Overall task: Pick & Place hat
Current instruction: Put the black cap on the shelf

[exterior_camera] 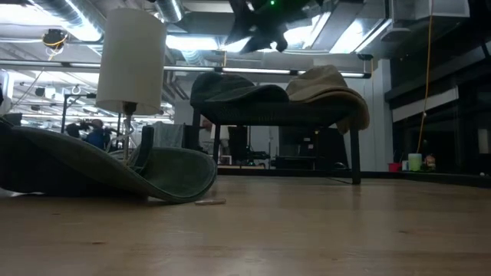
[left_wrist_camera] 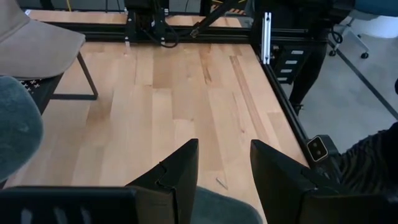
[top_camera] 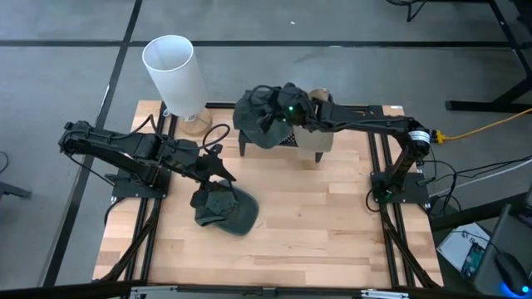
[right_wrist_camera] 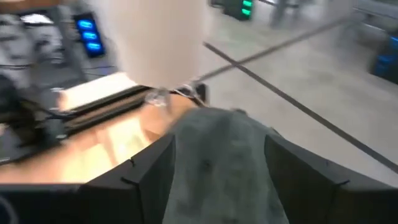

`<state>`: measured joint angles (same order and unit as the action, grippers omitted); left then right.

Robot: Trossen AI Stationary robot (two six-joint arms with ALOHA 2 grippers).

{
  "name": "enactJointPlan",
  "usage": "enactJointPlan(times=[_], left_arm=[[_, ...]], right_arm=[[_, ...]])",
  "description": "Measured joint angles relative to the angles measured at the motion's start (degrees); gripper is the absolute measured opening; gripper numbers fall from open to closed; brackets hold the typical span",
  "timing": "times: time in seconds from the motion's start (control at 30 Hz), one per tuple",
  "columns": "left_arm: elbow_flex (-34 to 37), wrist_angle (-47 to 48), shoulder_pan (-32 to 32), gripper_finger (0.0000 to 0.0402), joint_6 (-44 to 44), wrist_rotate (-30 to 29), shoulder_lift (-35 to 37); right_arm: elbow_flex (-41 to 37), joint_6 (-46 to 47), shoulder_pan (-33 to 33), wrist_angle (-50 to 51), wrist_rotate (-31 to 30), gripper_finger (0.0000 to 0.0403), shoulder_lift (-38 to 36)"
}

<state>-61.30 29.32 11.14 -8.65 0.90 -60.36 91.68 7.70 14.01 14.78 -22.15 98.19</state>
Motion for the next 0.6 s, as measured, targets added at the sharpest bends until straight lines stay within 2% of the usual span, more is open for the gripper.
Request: enactJointPlan(times=[0.3, 0.4, 0.6], left_arm=[[0.00, 0.64, 0.00, 0.0139, 0.82, 0.11, 0.00], [0.00, 0.93, 0.00, 0.0139, 0.79, 0.11, 0.00], [0.00, 2.49, 0.00, 0.0139, 0.46, 0.13, 0.02]], right_arm=[[-0.73, -7.50, -4.67, 1.64, 19.85, 0.0243, 0.00], [-0.96, -7.71, -7.66, 5.47, 21.75, 0.0243, -0.15], [-0.96, -6.96, -15.02, 9.54, 20.16, 0.0243, -0.70]])
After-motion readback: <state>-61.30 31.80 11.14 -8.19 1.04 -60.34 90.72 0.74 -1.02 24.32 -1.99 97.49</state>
